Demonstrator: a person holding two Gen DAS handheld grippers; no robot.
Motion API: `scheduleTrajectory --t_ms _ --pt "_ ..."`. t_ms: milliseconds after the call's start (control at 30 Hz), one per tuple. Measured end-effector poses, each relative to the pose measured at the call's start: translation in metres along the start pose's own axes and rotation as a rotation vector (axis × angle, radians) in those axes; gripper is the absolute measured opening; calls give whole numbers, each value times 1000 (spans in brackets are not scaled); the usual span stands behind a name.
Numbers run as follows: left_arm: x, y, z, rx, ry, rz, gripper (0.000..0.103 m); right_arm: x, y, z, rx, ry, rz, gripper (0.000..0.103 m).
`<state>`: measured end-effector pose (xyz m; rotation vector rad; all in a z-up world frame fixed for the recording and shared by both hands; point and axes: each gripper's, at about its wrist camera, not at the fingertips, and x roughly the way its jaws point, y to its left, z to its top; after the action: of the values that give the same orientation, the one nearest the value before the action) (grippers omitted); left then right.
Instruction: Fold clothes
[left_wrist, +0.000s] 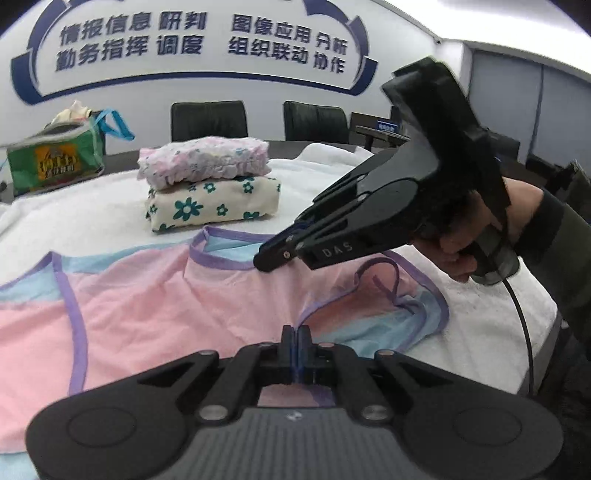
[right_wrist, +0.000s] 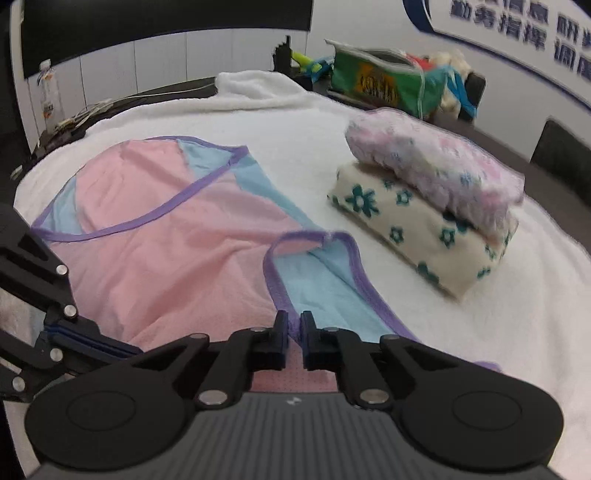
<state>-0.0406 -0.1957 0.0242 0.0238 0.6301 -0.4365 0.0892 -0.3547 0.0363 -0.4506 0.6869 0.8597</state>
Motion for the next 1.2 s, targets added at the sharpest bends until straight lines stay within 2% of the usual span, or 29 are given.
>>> scheduleTrajectory --t_ms 100,267,400,500,533,567,633,667,700,733,800,900,1033,1133,1200 --pt "7 6 -2 -41 8 -3 0 8 -1 3 10 20 -34 10" --pt "4 19 -2 -151 -27 -42 0 11 -4 -4 31 2 4 6" --pt "-21 42 -9 -315 -145 -106 0 -16 -11 10 126 -153 55 5" --pt "-45 65 -29 -481 -262 -130 1 -25 -7 30 194 -272 147 5" --pt "-47 71 -34 -513 -254 -124 2 -20 0 37 196 -282 170 5" --pt "-49 78 -38 -544 -246 -117 8 -13 7 44 196 -285 191 6" --pt "-54 90 -48 -608 -231 -104 11 13 27 56 190 -230 170 8" --pt "-56 97 -53 -639 -223 -98 16 26 34 59 189 -190 156 13" --pt "-58 103 -57 -669 -216 -92 26 40 40 60 188 -142 128 23" --pt "-63 104 -59 -665 -230 -105 30 48 43 60 181 -109 96 32" --pt "-77 99 -59 -620 -295 -108 45 38 43 55 190 -137 48 40" --pt "-90 96 -54 -564 -344 -115 52 1 41 42 236 -221 -39 49" --pt "-92 105 -50 -543 -303 -140 52 -47 42 23 293 -317 -159 49" --pt "-83 109 -44 -487 -235 -113 53 -67 55 1 336 -318 -229 49" --pt "-76 111 -41 -449 -195 -116 56 -67 61 -13 373 -280 -268 49"
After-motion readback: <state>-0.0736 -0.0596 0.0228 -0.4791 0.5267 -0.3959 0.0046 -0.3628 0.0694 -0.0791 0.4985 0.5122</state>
